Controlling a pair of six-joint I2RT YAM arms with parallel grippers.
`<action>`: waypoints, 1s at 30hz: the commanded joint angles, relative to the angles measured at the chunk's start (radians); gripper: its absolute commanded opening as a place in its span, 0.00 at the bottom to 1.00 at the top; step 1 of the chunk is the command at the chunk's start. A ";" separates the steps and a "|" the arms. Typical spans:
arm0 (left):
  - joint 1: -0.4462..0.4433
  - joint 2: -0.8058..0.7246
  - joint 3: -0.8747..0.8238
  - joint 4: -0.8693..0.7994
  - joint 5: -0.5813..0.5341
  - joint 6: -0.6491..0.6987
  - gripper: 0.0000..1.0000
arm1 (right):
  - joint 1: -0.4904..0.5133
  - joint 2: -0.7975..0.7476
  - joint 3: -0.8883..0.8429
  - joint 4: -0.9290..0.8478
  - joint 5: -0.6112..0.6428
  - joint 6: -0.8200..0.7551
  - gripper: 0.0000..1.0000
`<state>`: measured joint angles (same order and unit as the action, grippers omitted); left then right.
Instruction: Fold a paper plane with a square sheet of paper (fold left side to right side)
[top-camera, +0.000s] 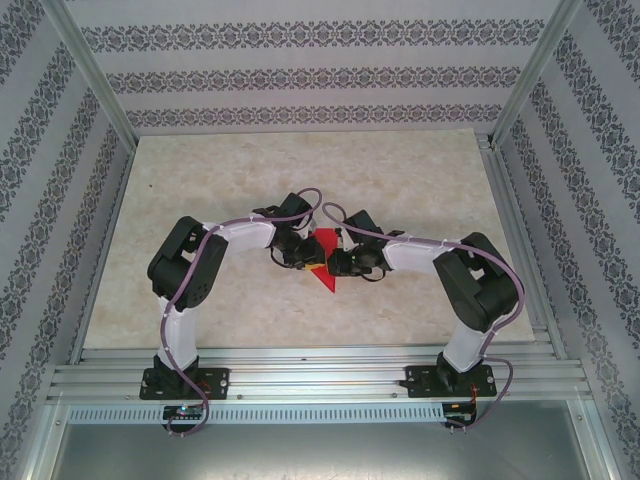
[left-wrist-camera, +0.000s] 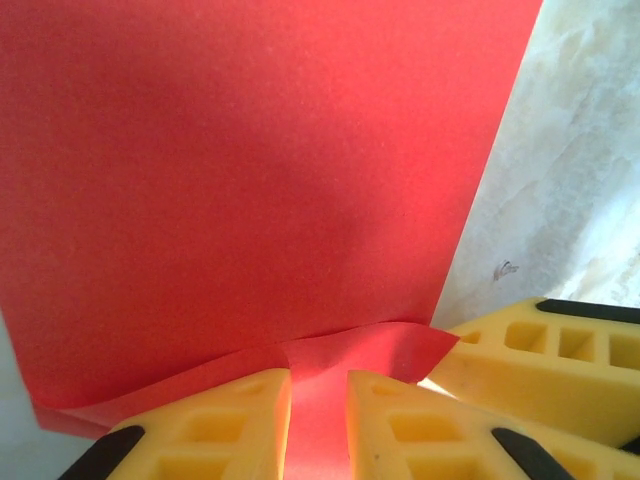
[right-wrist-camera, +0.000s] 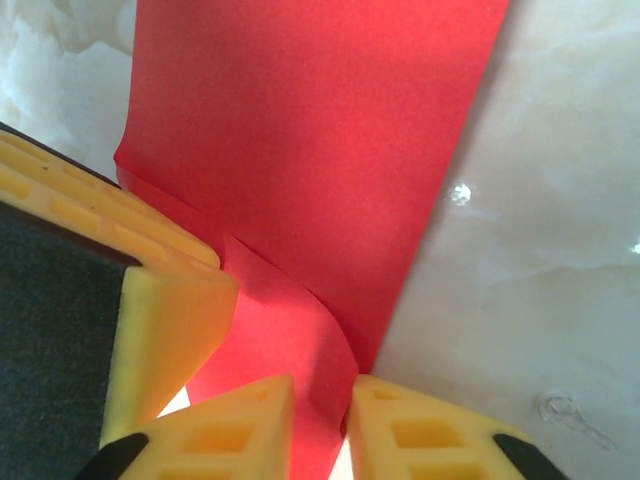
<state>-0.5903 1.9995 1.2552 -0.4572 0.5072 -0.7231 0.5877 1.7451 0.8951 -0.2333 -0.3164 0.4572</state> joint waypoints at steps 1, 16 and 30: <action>-0.007 0.001 -0.014 -0.009 -0.038 0.009 0.24 | -0.022 -0.088 -0.009 -0.017 -0.012 0.014 0.28; -0.008 0.008 -0.005 -0.007 -0.049 0.003 0.24 | 0.097 -0.176 -0.168 0.181 -0.136 0.157 0.27; -0.007 0.016 0.009 -0.021 -0.058 0.009 0.24 | 0.097 -0.082 -0.129 0.096 -0.093 0.119 0.25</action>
<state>-0.5903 1.9995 1.2556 -0.4576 0.5011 -0.7235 0.6853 1.6527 0.7403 -0.1101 -0.4316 0.6003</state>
